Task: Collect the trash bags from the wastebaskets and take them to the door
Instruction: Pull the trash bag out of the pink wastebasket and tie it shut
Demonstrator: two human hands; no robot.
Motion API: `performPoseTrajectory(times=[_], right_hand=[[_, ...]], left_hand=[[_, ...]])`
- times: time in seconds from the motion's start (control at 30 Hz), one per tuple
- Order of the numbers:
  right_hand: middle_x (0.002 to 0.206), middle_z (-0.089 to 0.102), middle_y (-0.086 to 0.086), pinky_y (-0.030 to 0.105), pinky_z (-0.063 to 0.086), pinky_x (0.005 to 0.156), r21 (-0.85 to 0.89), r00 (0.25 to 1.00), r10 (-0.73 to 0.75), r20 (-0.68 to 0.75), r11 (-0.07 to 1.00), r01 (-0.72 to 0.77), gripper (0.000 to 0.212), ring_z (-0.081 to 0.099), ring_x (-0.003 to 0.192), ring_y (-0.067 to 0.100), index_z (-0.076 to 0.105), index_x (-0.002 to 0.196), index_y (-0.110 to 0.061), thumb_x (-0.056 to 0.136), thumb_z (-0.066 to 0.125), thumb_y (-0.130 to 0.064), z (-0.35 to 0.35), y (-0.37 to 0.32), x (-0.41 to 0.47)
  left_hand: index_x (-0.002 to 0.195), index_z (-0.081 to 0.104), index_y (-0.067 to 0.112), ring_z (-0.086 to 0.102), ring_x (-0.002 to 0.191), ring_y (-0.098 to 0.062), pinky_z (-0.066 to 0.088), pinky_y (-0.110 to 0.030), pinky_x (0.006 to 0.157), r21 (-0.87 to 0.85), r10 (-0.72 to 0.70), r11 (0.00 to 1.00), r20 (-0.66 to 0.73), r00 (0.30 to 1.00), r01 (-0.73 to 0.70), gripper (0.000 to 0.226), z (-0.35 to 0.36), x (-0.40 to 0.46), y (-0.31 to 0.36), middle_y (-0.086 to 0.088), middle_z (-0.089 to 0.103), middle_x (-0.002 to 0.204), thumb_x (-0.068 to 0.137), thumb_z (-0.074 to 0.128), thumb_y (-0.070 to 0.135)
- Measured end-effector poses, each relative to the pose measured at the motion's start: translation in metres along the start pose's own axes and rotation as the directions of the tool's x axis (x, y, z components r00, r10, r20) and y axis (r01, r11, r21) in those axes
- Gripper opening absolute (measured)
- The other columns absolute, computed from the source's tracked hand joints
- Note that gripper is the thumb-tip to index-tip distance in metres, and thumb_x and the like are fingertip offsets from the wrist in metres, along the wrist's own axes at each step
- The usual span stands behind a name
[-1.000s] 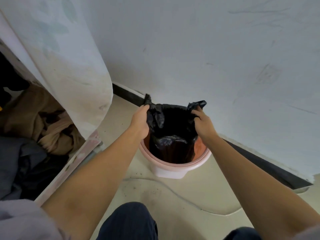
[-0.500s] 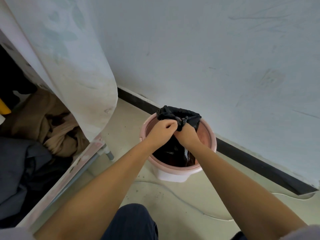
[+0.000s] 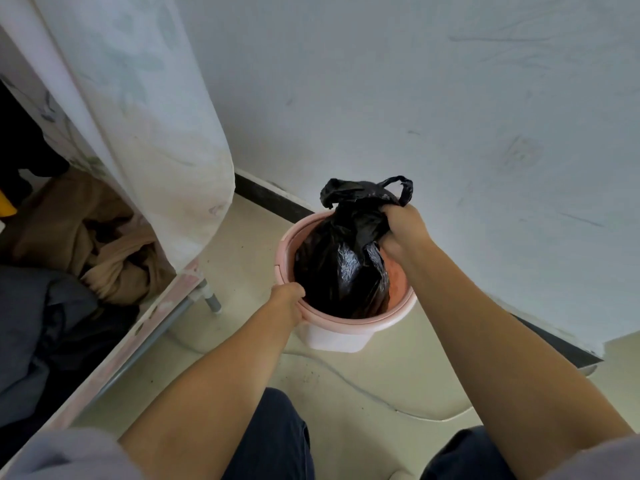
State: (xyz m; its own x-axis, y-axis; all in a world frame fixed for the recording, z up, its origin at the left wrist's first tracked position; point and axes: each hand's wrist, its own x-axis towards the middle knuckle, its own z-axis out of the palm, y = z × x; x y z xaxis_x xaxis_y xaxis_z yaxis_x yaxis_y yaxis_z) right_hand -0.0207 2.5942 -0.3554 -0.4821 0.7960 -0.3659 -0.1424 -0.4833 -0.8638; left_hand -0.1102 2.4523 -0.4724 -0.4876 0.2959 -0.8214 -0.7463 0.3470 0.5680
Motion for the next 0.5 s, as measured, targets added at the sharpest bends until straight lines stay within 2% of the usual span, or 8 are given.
performPoseTrajectory(times=[0.07, 0.13, 0.23, 0.33, 0.43, 0.5], right_hand=[[0.091, 0.063, 0.016, 0.042, 0.054, 0.08, 0.119, 1.0, -0.017, 0.018, 0.993, 0.015, 0.03, 0.063, 0.08, 0.029, 0.059, 0.091, -0.001, 0.091, 0.032, 0.013, 0.001, -0.016, -0.004], [0.092, 0.063, 0.017, 0.039, 0.056, 0.074, 0.199, 0.999, -0.044, 0.005, 0.979, 0.042, 0.029, 0.064, 0.078, 0.029, 0.058, 0.094, 0.0, 0.091, 0.032, 0.012, -0.002, -0.035, -0.008], [0.09, 0.063, 0.018, 0.037, 0.055, 0.071, 0.307, 0.991, -0.135, -0.019, 0.942, 0.134, 0.026, 0.064, 0.076, 0.028, 0.057, 0.099, 0.003, 0.092, 0.033, 0.011, -0.013, -0.069, -0.018], [0.093, 0.064, 0.018, 0.038, 0.054, 0.076, 0.373, 0.972, -0.228, -0.052, 0.899, 0.231, 0.027, 0.065, 0.079, 0.029, 0.058, 0.104, 0.002, 0.09, 0.037, 0.01, -0.033, -0.102, -0.033], [0.089, 0.066, 0.017, 0.034, 0.055, 0.068, 0.401, 0.94, -0.321, -0.117, 0.85, 0.34, 0.027, 0.065, 0.075, 0.027, 0.06, 0.095, 0.001, 0.087, 0.038, 0.012, -0.059, -0.127, -0.052], [0.088, 0.065, 0.016, 0.032, 0.054, 0.064, 0.431, 0.916, -0.37, -0.151, 0.81, 0.398, 0.027, 0.064, 0.074, 0.027, 0.06, 0.099, 0.002, 0.087, 0.038, 0.012, -0.076, -0.14, -0.063]], left_hand=[[0.133, 0.048, 0.005, 0.059, 0.111, -0.019, 0.047, -0.034, 0.095, -0.022, 0.007, 1.0, -0.018, 1.0, -0.008, 0.048, 0.004, -0.004, -0.002, -0.006, 0.062, 0.112, 0.088, 0.036, -0.006], [0.13, 0.049, 0.003, 0.059, 0.112, -0.031, 0.051, -0.043, 0.092, -0.064, 0.034, 0.997, -0.054, 0.998, -0.037, 0.045, 0.007, -0.003, -0.006, -0.016, 0.06, 0.123, 0.087, 0.039, -0.007], [0.13, 0.049, 0.005, 0.057, 0.111, -0.035, 0.048, -0.05, 0.098, -0.107, 0.066, 0.991, -0.096, 0.993, -0.076, 0.048, 0.009, 0.009, -0.011, -0.018, 0.058, 0.126, 0.083, 0.044, -0.004], [0.13, 0.049, 0.005, 0.057, 0.111, -0.034, 0.046, -0.047, 0.099, -0.136, 0.075, 0.987, -0.105, 0.992, -0.089, 0.048, 0.013, 0.015, -0.013, -0.017, 0.057, 0.126, 0.083, 0.046, -0.003], [0.13, 0.051, 0.002, 0.057, 0.107, -0.032, 0.047, -0.043, 0.095, -0.123, 0.107, 0.985, -0.126, 0.986, -0.122, 0.046, 0.02, 0.007, -0.013, -0.019, 0.057, 0.125, 0.085, 0.047, 0.0], [0.131, 0.049, 0.0, 0.057, 0.11, -0.034, 0.047, -0.044, 0.094, -0.102, 0.129, 0.984, -0.148, 0.981, -0.144, 0.046, 0.025, 0.001, -0.015, -0.019, 0.056, 0.126, 0.086, 0.048, 0.002]])
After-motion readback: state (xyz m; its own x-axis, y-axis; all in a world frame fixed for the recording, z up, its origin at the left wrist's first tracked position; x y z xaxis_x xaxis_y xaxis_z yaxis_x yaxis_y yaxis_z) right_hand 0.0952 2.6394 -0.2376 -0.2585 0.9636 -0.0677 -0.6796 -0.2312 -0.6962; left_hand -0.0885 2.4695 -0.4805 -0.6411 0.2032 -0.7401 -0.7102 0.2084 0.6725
